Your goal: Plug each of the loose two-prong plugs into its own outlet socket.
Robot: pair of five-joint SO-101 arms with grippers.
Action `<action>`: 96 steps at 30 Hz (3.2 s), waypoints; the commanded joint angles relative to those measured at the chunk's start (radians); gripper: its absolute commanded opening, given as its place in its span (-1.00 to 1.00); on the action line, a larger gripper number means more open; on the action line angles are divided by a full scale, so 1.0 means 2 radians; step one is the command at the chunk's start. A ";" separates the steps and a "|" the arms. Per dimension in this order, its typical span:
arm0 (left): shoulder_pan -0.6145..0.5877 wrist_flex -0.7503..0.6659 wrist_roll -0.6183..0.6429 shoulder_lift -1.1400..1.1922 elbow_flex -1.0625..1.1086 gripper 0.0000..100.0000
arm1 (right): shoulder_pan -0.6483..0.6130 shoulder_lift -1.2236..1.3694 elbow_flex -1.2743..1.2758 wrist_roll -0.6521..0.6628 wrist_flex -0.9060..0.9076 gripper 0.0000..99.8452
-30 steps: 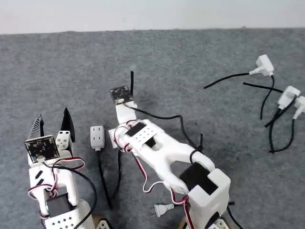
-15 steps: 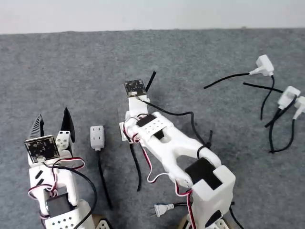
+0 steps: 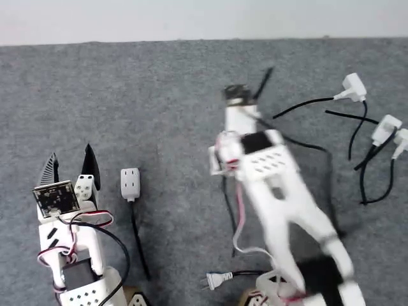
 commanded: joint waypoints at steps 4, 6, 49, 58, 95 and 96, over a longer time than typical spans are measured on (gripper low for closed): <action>-0.002 -0.011 0.011 0.002 -0.004 -0.51 | 0.151 -0.125 -0.005 0.113 0.010 -0.99; -0.002 -0.011 0.011 0.002 -0.004 -0.51 | 0.204 -0.119 -0.003 0.146 -0.013 -0.99; -0.001 -0.010 0.011 0.002 -0.004 -0.51 | 0.455 0.286 -0.254 0.311 -0.171 0.10; 0.000 -0.010 0.011 0.002 -0.004 -0.51 | 0.361 0.151 -0.250 0.308 0.179 0.10; 0.000 -0.007 0.010 0.002 -0.004 -0.51 | -0.334 -0.088 0.210 0.532 0.260 0.11; 0.000 -0.007 0.010 0.002 -0.004 -0.51 | -0.354 -0.087 0.220 0.531 0.249 0.11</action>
